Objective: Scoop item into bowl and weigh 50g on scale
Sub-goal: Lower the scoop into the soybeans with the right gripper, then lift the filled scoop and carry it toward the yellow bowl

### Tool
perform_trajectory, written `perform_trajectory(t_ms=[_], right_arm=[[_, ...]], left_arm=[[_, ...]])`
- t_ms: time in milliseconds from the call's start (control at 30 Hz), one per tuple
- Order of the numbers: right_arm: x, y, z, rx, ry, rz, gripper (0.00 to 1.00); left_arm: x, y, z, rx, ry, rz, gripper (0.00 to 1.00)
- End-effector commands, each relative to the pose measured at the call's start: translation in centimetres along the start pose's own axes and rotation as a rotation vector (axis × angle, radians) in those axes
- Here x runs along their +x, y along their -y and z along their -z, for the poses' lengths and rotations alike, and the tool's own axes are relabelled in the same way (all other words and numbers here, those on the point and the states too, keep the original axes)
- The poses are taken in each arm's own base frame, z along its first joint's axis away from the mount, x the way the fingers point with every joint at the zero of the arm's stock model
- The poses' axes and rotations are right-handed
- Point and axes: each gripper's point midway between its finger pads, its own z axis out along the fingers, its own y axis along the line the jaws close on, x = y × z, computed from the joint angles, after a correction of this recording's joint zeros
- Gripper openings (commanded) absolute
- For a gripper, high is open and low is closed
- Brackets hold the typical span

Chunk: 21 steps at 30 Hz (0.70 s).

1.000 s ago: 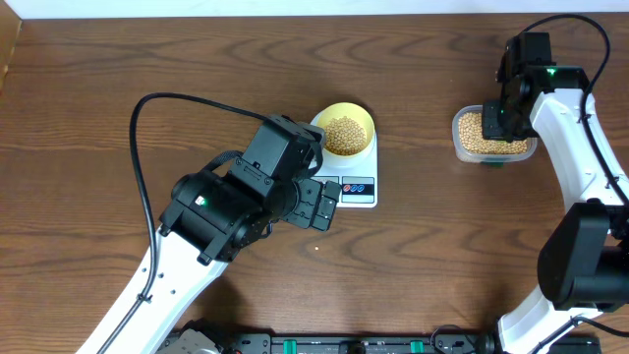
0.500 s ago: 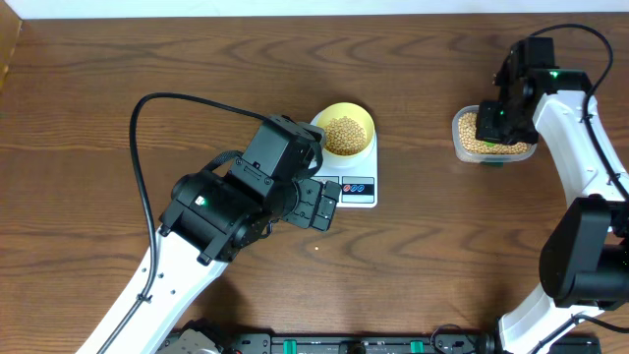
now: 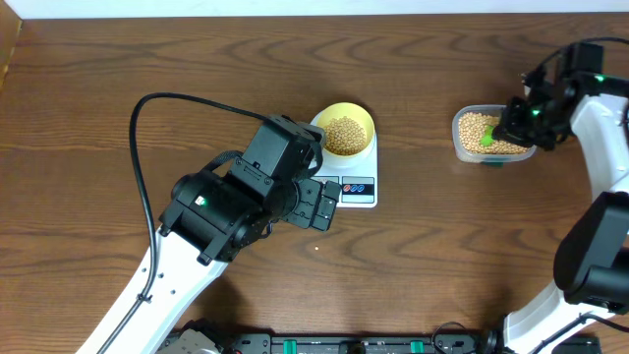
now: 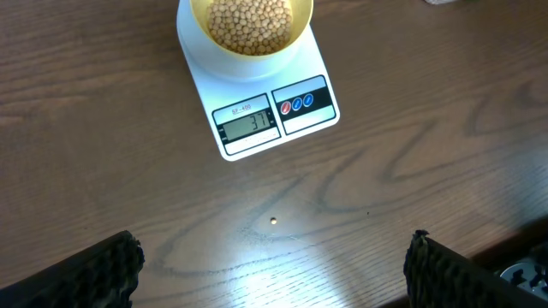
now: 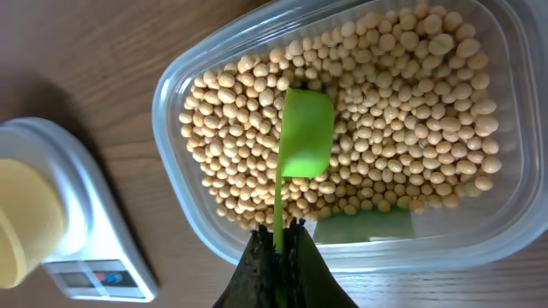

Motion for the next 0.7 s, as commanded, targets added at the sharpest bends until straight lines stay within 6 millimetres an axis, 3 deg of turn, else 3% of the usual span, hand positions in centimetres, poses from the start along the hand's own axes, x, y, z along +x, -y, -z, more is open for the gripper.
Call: perform_trajectory(t_ms=[0, 467, 667], right_arm=[[0.3, -0.9, 0.0, -0.151, -0.030, -0.048, 0.01], [1.5, 0.4, 0.6, -0.406, -0.031, -0.079, 0.01], [0.6, 1.4, 2.2, -0.563, 0.050, -0.105, 0.01]], left_arm=[[-0.5, 0.0, 0.8, 0.003, 0.029, -0.004, 1.00], [-0.5, 0.0, 0.8, 0.003, 0.029, -0.004, 1.00], [-0.5, 0.0, 0.8, 0.003, 0.029, -0.004, 1.00]])
